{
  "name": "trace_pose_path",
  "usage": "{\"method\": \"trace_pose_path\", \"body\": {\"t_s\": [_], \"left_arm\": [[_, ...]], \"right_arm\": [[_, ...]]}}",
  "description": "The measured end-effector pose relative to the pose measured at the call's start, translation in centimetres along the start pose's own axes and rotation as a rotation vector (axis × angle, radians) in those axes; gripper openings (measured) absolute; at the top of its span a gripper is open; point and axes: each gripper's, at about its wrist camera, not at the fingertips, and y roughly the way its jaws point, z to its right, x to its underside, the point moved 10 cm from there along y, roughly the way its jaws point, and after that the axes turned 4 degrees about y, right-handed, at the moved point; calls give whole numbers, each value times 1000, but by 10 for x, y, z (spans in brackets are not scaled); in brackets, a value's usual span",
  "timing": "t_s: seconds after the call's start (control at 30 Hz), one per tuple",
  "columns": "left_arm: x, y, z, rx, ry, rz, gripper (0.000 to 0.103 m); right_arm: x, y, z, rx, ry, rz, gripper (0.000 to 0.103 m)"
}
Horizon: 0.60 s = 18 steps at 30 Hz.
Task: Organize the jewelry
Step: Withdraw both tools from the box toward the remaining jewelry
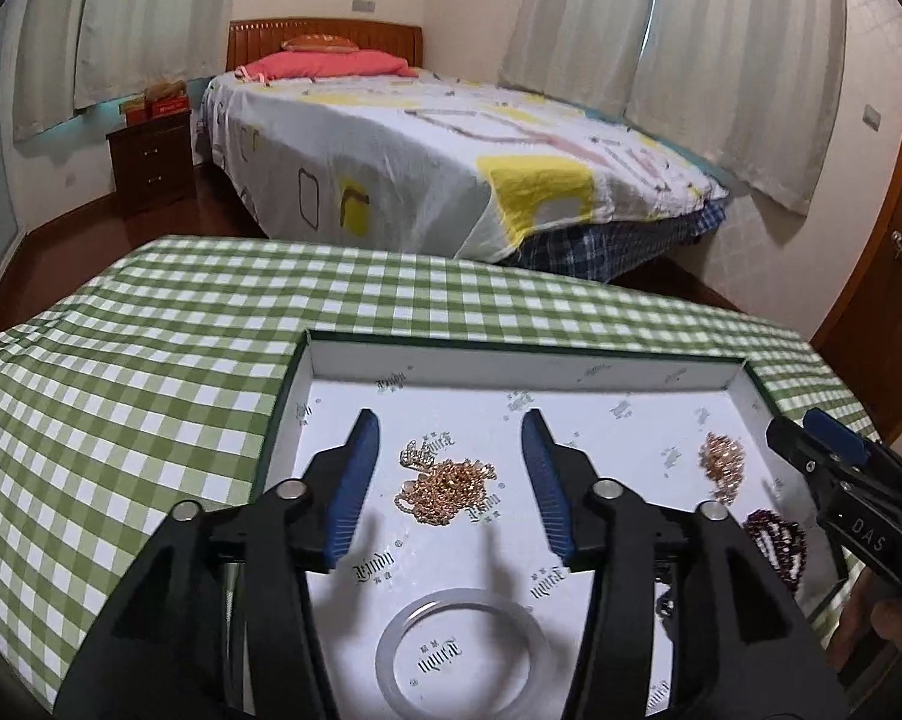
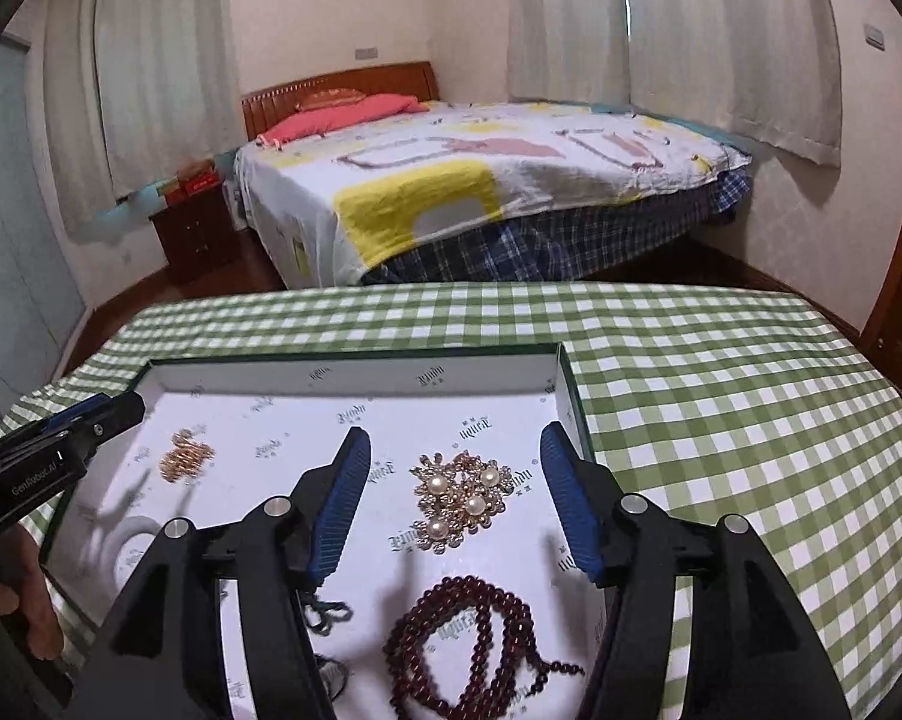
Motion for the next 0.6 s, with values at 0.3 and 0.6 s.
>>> {"method": "trace_pose_path", "body": {"t_s": [0.3, 0.6], "left_arm": [[5, -66, 5, 20, -3, 87, 52], [43, -114, 0, 15, -21, 70, 52]], "right_arm": [[1, -63, -9, -8, 2, 89, 58], [40, -107, -18, -14, 6, 79, 58]]}}
